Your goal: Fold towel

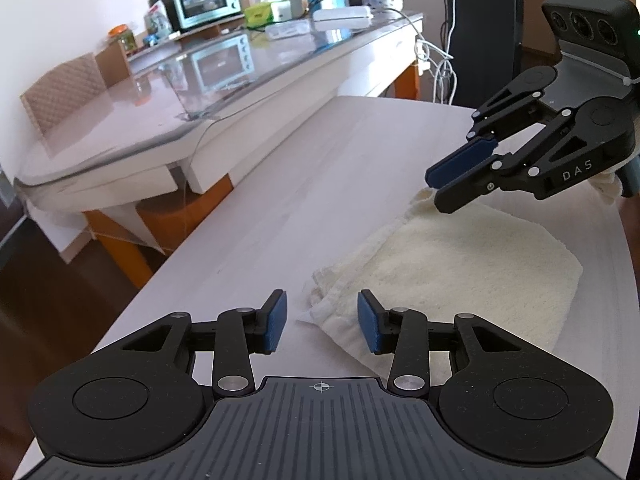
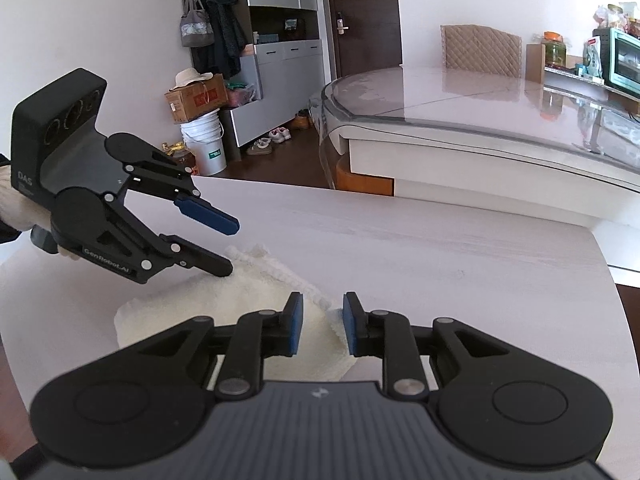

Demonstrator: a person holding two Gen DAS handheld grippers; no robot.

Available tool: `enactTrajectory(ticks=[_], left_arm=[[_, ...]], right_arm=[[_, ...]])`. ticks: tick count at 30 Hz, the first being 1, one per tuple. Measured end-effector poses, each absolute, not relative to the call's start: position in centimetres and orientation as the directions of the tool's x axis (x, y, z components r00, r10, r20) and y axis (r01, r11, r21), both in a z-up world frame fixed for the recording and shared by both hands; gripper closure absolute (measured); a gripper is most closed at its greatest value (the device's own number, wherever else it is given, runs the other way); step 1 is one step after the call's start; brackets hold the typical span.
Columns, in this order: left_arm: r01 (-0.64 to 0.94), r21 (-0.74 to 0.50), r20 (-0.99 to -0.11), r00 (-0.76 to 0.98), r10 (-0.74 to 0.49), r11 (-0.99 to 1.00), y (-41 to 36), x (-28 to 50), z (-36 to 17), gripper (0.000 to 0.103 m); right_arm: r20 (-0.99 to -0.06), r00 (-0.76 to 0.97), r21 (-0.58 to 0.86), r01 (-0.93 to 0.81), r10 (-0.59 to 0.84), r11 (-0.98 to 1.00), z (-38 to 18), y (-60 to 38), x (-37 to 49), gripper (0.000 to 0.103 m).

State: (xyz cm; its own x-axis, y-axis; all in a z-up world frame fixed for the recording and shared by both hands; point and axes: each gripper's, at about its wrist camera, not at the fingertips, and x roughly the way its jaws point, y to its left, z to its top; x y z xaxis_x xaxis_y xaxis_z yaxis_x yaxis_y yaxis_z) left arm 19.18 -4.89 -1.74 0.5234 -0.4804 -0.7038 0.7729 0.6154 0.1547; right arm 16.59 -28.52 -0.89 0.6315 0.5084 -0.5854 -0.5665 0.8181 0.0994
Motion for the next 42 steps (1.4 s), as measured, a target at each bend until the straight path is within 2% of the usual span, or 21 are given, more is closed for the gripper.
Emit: enactTrajectory(ticks=[14,28,29,32,36,42], left_arm=[[0.779,0.166,-0.704,0.522,-0.481,0.604,-4.9,18.9,-1.9,0.058],[0.784,0.094,-0.696,0.493,-0.522,0.614,-4.0,19.1,-2.3,0.059],[0.782,0.073,-0.697,0.484,-0.529,0.619,-3.9,19.5,-2.4,0.062],[0.785,0.015,-0.706,0.447,-0.550,0.619,-3.7,20.5,-2.6,0.077],[0.782,0.035,-0.700,0.464,-0.544,0.622,-3.8,20.3,-2.4,0.097],[0.804,0.149,-0.672,0.509,-0.538,0.576,-4.0,18.2,-2.0,0.097]], right_arm=[[-0.593,0.634,0.085,-0.564,0.496,0.822,-0.5,-28.2,16.5,0.063],[-0.586,0.639,0.066,-0.576,0.499,0.815,1.2,-27.6,19.4,0.056],[-0.585,0.637,0.066,-0.579,0.501,0.813,1.2,-27.4,19.6,0.055],[-0.590,0.631,0.069,-0.582,0.504,0.810,0.9,-27.2,20.1,0.055],[-0.600,0.619,0.075,-0.587,0.507,0.806,0.6,-26.9,20.8,0.054],[-0.620,0.589,0.091,-0.603,0.519,0.792,0.0,-26.5,21.6,0.054]])
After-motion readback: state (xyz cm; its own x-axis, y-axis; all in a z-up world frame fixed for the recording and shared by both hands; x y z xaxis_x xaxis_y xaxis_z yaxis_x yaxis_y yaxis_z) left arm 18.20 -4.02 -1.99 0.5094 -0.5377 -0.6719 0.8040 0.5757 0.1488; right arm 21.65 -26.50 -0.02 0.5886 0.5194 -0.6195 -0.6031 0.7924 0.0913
